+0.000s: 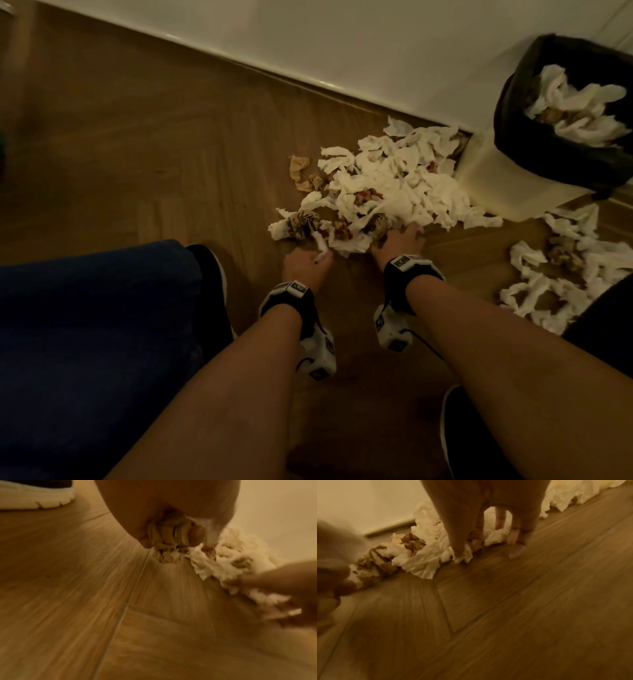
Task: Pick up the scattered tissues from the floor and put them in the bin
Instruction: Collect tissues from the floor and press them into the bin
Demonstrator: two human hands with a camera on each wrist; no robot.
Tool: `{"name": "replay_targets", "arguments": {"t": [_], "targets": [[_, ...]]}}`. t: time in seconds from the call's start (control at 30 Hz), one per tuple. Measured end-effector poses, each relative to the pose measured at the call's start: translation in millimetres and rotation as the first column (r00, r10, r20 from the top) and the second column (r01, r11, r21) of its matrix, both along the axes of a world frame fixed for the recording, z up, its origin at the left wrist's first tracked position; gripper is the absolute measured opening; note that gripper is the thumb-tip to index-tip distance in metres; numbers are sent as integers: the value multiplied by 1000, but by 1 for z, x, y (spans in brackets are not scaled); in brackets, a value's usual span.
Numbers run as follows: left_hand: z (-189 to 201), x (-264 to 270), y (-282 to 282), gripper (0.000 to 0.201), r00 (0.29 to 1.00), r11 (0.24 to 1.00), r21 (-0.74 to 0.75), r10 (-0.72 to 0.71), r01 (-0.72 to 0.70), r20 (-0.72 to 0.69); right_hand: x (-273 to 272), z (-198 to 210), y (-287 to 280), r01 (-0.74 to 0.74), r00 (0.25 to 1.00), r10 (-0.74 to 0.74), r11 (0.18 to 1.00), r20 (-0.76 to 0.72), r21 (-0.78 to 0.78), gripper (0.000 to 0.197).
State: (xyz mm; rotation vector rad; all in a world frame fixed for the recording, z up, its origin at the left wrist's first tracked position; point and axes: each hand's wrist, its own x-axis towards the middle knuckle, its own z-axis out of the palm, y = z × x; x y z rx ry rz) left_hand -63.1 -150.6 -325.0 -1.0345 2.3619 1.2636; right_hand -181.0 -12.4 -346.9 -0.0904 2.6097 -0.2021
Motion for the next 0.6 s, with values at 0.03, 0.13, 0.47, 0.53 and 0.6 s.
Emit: {"name": "replay_targets", "arguments": {"t": [0.03, 0.13, 0.47, 0.53, 0.6], "targets": [[4, -1, 0, 51, 1000, 1000, 4, 6, -6, 12, -1, 0, 0, -23, 1000, 23, 1000, 14, 8, 54], [10, -6, 1, 37, 999, 1000, 0, 19, -19, 50, -5, 5, -4, -103, 995, 103, 995, 0, 0, 36], [17, -7, 13, 39, 982, 982, 103, 170, -161, -77, 1, 15, 5, 70, 996, -46, 940, 79, -335, 47], [20, -10, 14, 39, 987, 985, 112, 142, -132, -82, -2, 21, 7, 64, 994, -37, 959, 99, -278, 38], [22, -12, 15, 38, 983, 974, 152, 177, -166, -59, -5, 27, 12, 100, 989, -64, 956, 137, -275, 29]]}}
